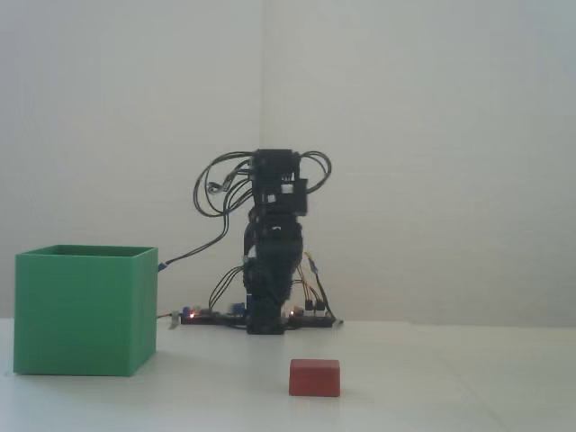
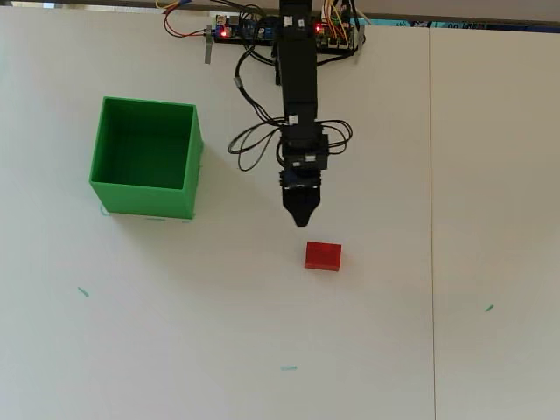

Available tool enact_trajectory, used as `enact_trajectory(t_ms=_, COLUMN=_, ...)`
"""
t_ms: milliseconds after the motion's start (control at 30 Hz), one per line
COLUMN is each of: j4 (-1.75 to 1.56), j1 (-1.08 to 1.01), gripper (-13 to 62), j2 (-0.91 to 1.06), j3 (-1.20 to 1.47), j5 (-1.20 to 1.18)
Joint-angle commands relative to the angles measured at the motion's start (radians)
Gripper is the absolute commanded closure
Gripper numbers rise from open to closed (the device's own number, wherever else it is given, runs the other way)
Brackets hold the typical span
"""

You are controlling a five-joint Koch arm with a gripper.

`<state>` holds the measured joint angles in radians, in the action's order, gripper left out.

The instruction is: Grasp a red block and put it in the green bin.

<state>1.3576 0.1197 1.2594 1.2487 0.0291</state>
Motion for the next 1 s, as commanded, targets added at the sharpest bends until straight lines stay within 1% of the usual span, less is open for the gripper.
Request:
enact_trajectory(t_ms=0, j4=-0.034, j1=-0.009, gripper=12.3, j2=-0.049, j3=-0.117, j5=0.005)
enact_trajectory(t_ms=167, j4=-0.031, j1=-0.135, gripper=12.3, j2=-0.179, j3=-0.318, j5=0.087)
enact_trajectory(t_ms=333, j4=0.011, j1=-0.192, gripper=12.3, j2=-0.196, j3=-0.466, j5=0.140)
enact_trajectory(t_ms=433, j4=0.028, j1=-0.161, gripper=12.3, j2=-0.196, j3=-0.495, j5=0.140)
enact_trajectory(t_ms=600, j4=0.075, j1=-0.034, gripper=12.6, j2=-0.198, j3=-0.491, j5=0.137)
enact_trajectory(t_ms=967, j4=0.034, j1=0.015, gripper=13.4, j2=-0.252, j3=-0.488, j5=0.129)
